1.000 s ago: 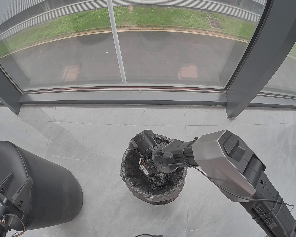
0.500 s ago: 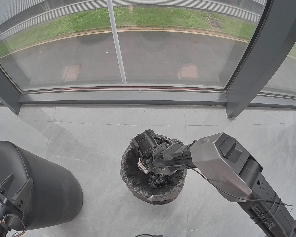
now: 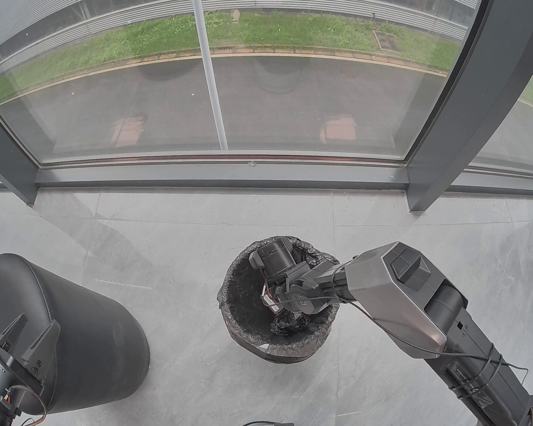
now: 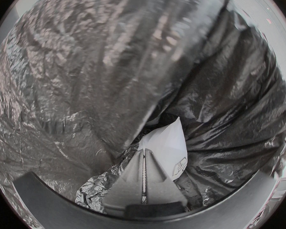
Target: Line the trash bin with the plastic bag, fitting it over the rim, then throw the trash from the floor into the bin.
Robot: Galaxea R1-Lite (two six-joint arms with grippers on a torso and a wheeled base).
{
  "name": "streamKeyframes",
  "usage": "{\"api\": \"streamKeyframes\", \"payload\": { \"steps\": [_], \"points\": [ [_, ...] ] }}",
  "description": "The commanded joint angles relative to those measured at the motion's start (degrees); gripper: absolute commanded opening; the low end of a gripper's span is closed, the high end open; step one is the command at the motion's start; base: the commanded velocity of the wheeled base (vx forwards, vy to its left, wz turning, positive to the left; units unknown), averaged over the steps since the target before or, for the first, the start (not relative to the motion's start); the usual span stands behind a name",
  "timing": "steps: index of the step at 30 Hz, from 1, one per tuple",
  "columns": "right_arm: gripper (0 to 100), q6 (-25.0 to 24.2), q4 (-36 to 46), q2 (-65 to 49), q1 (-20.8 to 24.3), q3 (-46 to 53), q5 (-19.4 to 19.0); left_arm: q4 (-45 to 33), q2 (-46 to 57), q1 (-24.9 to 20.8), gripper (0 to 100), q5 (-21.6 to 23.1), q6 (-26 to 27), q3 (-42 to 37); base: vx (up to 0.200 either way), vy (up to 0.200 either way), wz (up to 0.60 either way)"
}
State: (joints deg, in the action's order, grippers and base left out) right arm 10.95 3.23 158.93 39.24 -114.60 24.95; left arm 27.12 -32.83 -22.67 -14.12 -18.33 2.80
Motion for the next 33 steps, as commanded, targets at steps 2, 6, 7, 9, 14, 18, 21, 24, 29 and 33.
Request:
{"api": "streamKeyframes", "payload": {
  "steps": [2, 6, 7, 9, 14, 18, 21, 24, 29, 33],
  "points": [
    [0, -0.14, 0.46, -0.99, 0.57, 0.01, 0.01, 0.03, -0.04, 0.00, 100, -0.03, -0.12, 0.01, 0.000, 0.000, 0.00],
    [0, -0.22, 1.43, -2.92, 1.80, 0.01, 0.09, 0.03, 0.13, 0.00, 100, -0.03, -0.12, 0.01, 0.000, 0.000, 0.00],
    [0, -0.22, 2.22, -3.63, 2.15, 0.01, 0.09, 0.03, 0.13, 0.00, 100, -0.03, -0.12, 0.01, 0.000, 0.000, 0.00],
    [0, -0.14, 4.15, -5.30, 2.77, 0.01, 0.09, 0.03, 0.49, 0.00, 100, -0.03, -0.12, 0.10, 0.000, 0.000, 0.00],
    [0, 0.39, 10.04, -9.87, 3.47, 0.01, 0.62, -0.76, 0.92, 0.00, 100, -0.03, -0.12, 0.36, 0.000, 0.000, 0.00],
    [0, 0.48, 17.34, -14.00, 3.47, 0.01, 1.76, -1.72, 1.19, 0.00, 100, -0.03, -0.12, 0.71, 0.000, 0.000, 0.00],
    [0, 0.65, 24.72, -17.86, 3.21, 0.01, 3.52, -2.87, 1.28, 0.00, 100, -0.12, -0.12, 1.41, 0.000, 0.000, 0.00],
    [0, 0.65, 31.93, -20.76, 2.77, 0.01, 4.84, -3.57, 1.28, 0.00, 100, -0.03, -0.12, 1.68, 0.000, 0.000, 0.00],
    [0, 0.74, 41.07, -24.54, 0.13, 0.01, 8.88, -3.83, 0.57, 0.00, 100, -0.03, -0.03, 2.56, 0.000, 0.000, 0.00],
    [0, 0.92, 50.21, -27.36, -2.77, 0.01, 13.63, -6.73, -0.13, 0.00, 100, 0.58, 0.58, 3.79, 0.000, 0.000, 0.00]
  ]
}}
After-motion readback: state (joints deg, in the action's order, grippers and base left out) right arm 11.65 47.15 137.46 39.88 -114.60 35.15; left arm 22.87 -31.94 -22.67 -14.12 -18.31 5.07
